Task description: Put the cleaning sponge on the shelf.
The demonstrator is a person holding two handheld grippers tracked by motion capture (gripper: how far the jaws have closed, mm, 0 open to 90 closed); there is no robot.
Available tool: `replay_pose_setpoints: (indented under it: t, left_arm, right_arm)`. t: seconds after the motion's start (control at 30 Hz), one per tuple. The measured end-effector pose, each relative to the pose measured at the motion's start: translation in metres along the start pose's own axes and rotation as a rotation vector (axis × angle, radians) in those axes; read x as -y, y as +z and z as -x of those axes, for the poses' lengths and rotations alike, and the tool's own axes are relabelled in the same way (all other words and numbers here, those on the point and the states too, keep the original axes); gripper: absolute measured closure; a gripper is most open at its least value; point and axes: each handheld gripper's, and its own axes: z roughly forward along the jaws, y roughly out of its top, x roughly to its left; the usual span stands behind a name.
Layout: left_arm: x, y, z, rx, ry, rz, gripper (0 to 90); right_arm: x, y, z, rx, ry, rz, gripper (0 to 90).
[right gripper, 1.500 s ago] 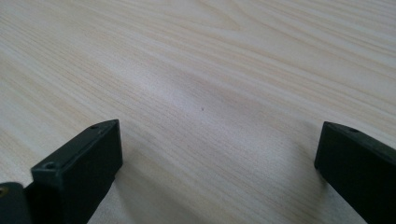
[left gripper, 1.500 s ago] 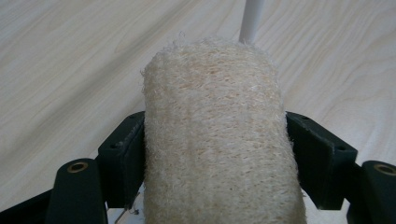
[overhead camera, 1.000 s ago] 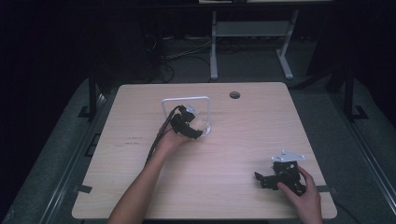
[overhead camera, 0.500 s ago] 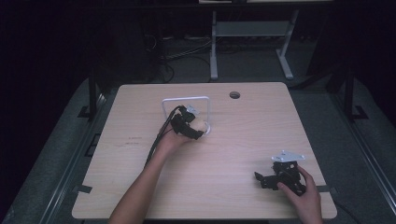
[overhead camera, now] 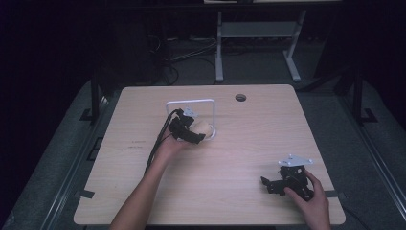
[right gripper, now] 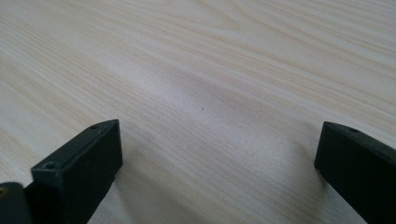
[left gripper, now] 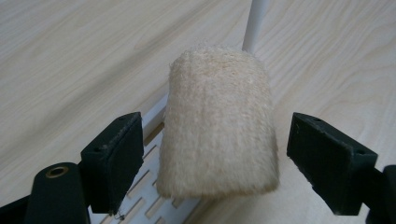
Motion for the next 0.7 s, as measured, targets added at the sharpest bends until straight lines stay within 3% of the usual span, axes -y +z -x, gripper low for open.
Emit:
replay_pose_setpoints:
  t: [0.2,0.33,0.4,0.43,0.53,0.6,0.67,0.7]
  left_arm:
    - [0.004,-0.021,0.006,0.000,-0.016,0.039,19.1]
    - [0.004,-0.038,0.011,0.022,-0.026,0.082,27.0]
    - [0.003,-0.046,0.015,0.040,-0.019,0.097,40.9]
    - [0.003,-0.048,0.018,0.050,-0.018,0.104,40.9]
    - [0.004,-0.051,0.027,0.114,-0.008,0.122,56.9]
    - [0.005,-0.049,0.033,0.147,0.008,0.118,74.7]
    - [0.006,-0.047,0.035,0.163,0.010,0.111,84.5]
    - [0.006,-0.045,0.036,0.175,0.016,0.101,84.5]
  right_arm:
    - [0.000,0.000,0.000,0.000,0.001,0.000,0.7]
    - [0.000,0.000,0.000,0.000,0.000,0.000,0.7]
    - [0.000,0.000,0.000,0.000,0.000,0.000,0.7]
    - [0.000,0.000,0.000,0.000,0.000,0.000,0.7]
    - [0.000,0.000,0.000,0.000,0.001,-0.001,0.7]
    - [0.000,0.000,0.000,0.000,0.001,0.000,0.7]
    - [0.000,0.000,0.000,0.000,0.001,0.000,0.6]
    - [0.000,0.000,0.000,0.000,0.001,0.000,0.6]
